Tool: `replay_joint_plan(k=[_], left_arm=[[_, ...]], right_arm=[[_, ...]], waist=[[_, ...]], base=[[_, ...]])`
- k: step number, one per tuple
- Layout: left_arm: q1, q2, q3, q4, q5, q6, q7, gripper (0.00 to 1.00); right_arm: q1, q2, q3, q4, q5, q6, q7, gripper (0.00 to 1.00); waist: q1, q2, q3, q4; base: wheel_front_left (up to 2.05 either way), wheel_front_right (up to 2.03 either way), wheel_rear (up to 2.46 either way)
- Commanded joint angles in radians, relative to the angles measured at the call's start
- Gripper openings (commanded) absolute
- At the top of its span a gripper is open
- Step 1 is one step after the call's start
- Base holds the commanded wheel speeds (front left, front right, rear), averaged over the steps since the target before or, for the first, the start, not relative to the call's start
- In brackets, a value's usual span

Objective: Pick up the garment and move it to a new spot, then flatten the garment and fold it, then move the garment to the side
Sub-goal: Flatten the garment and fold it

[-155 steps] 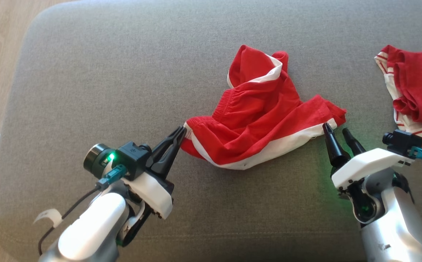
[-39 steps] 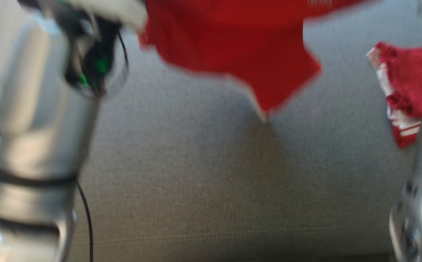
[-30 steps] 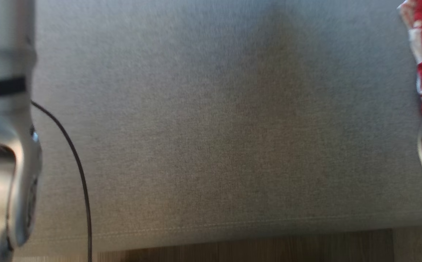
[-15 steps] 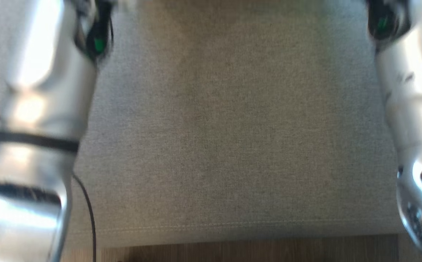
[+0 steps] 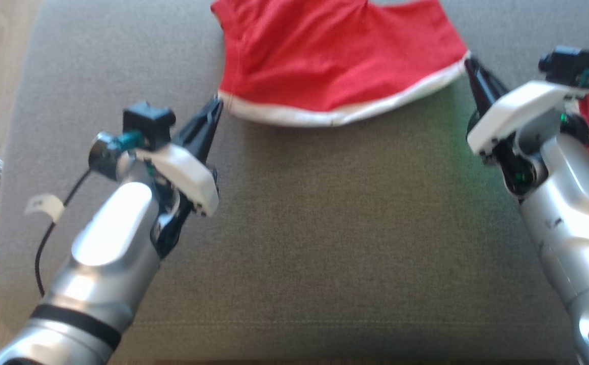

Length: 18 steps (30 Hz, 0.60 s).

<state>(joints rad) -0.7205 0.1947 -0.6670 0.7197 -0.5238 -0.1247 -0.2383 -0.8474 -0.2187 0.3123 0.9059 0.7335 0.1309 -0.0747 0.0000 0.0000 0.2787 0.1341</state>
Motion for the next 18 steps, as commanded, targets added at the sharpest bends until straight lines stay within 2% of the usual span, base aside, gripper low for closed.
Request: replay_joint_plan(k=[1,9,15,18], left_arm=[[-0.013,0.043,0.014,-0.017,-0.003,-0.006,-0.002,0.00],[0.052,0.043,-0.030,0.014,0.005,-0.004,-0.006,0.00],[0.084,0.040,-0.060,0.023,0.006,-0.004,-0.006,0.00],[0.108,0.037,-0.086,0.019,0.003,-0.005,-0.001,0.00]], right_arm=[[0.013,-0.008,0.025,-0.025,0.014,0.000,0.008,0.00],[0.053,-0.068,0.096,0.007,0.010,0.000,0.044,0.00],[0.075,-0.097,0.146,0.011,0.039,0.000,0.139,0.00],[0.096,-0.135,0.183,-0.004,0.057,0.000,0.207,0.00]], waist=[[0.0000,0.0000,-0.028,0.012],[0.0000,0.0000,-0.085,0.010],[0.0000,0.0000,-0.119,0.013],[0.0000,0.0000,-0.140,0.017]], base=[[0.00,0.00,0.00],[0.00,0.00,0.00],[0.00,0.00,0.00],[0.00,0.00,0.00]])
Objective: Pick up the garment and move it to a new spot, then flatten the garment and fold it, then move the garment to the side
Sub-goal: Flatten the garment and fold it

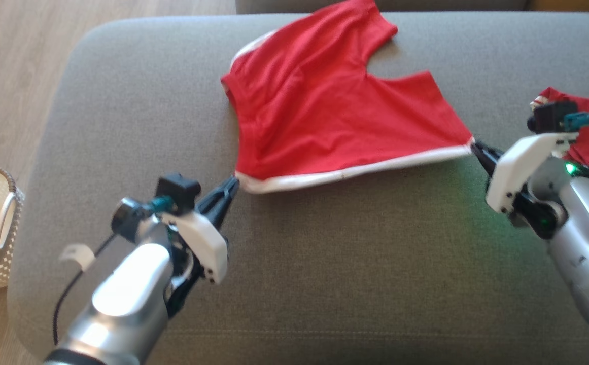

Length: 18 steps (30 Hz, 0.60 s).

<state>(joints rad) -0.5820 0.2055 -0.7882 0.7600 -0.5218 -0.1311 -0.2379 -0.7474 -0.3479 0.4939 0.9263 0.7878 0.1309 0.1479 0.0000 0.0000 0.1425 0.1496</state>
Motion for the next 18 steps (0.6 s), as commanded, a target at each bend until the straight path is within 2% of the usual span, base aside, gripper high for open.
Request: replay_joint_plan(k=[1,5,9,15,18], left_arm=[[-0.021,0.026,0.028,-0.023,0.000,0.001,-0.001,0.00],[0.019,0.030,-0.002,-0.039,-0.010,0.001,0.003,0.00],[0.064,0.047,-0.019,-0.073,-0.025,0.001,0.001,0.00],[0.129,0.088,-0.064,-0.166,-0.061,0.001,0.044,0.00],[0.161,0.118,-0.092,-0.232,-0.102,0.001,0.077,0.00]], right_arm=[[0.005,-0.019,0.012,-0.030,0.011,0.000,0.009,0.00],[0.053,-0.070,0.070,-0.088,0.072,0.000,0.144,0.00],[0.098,-0.147,0.113,-0.173,0.139,0.000,0.267,0.00],[0.153,-0.249,0.135,-0.280,0.223,0.000,0.414,0.00],[0.195,-0.283,0.138,-0.344,0.299,0.000,0.527,0.00]], waist=[[0.0000,0.0000,-0.010,0.003],[0.0000,0.0000,-0.038,0.006],[0.0000,0.0000,-0.057,0.004],[0.0000,0.0000,-0.088,0.008],[0.0000,0.0000,-0.104,0.010]], base=[[0.00,0.00,0.00],[0.00,0.00,0.00],[0.00,0.00,0.00],[0.00,0.00,0.00],[0.00,0.00,0.00]])
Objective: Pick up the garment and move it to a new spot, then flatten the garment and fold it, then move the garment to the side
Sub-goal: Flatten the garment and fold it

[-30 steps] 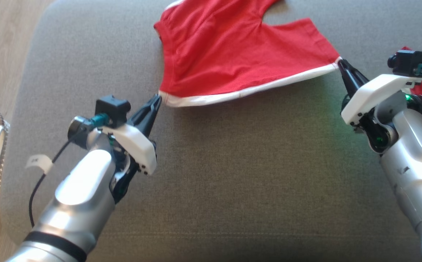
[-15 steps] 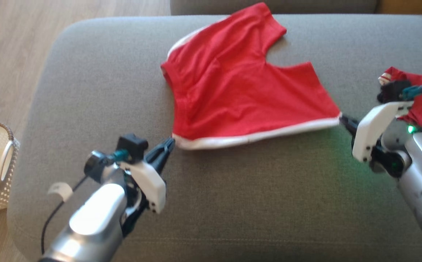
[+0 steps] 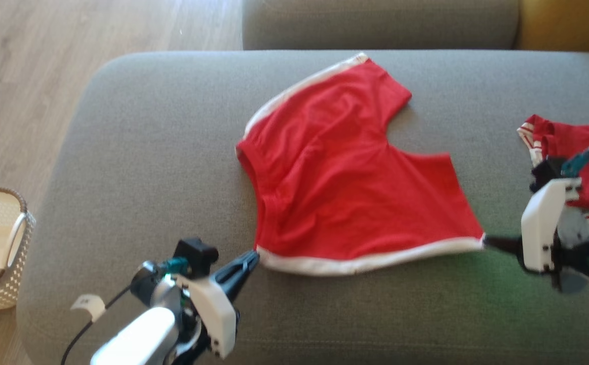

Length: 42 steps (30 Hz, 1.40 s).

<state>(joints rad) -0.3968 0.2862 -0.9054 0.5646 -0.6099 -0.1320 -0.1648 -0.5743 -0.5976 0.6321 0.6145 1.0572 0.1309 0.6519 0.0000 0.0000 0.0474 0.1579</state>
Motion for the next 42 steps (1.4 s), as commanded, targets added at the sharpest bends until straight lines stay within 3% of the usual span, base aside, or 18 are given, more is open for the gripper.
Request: replay_joint_plan(k=[1,7,16,22,32,42], left_arm=[[-0.012,0.048,0.013,-0.061,-0.031,0.001,0.019,0.00],[0.048,0.138,-0.032,-0.196,-0.100,0.001,0.093,0.00],[0.114,0.208,-0.074,-0.338,-0.146,0.001,0.160,0.00],[0.131,0.230,-0.082,-0.378,-0.130,0.021,0.159,0.00],[0.108,0.235,-0.051,-0.464,-0.171,0.031,0.170,0.00],[0.007,0.212,0.006,-0.473,-0.197,0.022,0.137,0.00]], right_arm=[[0.038,-0.045,-0.010,-0.048,0.063,0.000,0.055,0.00],[0.134,-0.146,-0.048,-0.136,0.132,0.000,0.207,0.00],[0.235,-0.207,-0.142,-0.209,0.174,0.000,0.368,0.00],[0.287,-0.211,-0.203,-0.256,0.155,0.000,0.433,0.00],[0.278,-0.111,-0.378,-0.343,0.061,0.000,0.492,0.00],[0.025,0.094,-0.583,-0.333,-0.103,0.000,0.591,0.00]], waist=[[0.0000,0.0000,-0.016,0.004],[0.0000,0.0000,-0.059,0.017],[0.0000,0.0000,-0.102,0.030],[0.0000,0.0000,-0.107,0.034],[0.0000,0.0000,-0.065,0.056],[0.0000,0.0000,0.054,0.097]], base=[[0.00,0.00,0.00],[0.00,0.00,0.00],[0.00,0.00,0.00],[0.00,0.00,0.00],[0.00,0.00,0.00],[0.00,0.00,0.00]])
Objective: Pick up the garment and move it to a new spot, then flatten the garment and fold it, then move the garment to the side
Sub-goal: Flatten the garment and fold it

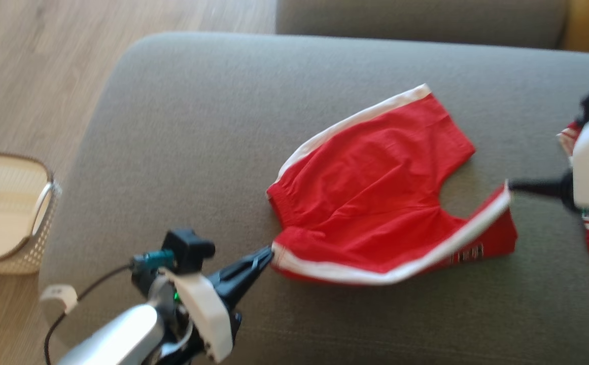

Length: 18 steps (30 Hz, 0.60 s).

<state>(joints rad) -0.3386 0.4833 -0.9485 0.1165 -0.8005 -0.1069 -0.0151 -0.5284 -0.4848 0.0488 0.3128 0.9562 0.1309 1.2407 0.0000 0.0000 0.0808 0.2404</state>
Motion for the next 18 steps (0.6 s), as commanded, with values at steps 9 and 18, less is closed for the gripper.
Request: replay_joint_plan(k=[9,18], left_arm=[[-0.168,-0.062,0.091,0.036,-0.058,-0.014,-0.044,0.00],[-0.273,-0.128,0.090,0.142,-0.068,-0.020,-0.084,0.00]], right_arm=[[-0.225,0.139,-0.100,0.061,-0.193,0.000,-0.003,0.00],[-0.377,0.197,-0.175,0.156,-0.310,0.000,-0.108,0.00]], waist=[[0.0000,0.0000,0.125,0.057],[0.0000,0.0000,0.225,0.085]], base=[[0.00,0.00,0.00],[0.00,0.00,0.00]])
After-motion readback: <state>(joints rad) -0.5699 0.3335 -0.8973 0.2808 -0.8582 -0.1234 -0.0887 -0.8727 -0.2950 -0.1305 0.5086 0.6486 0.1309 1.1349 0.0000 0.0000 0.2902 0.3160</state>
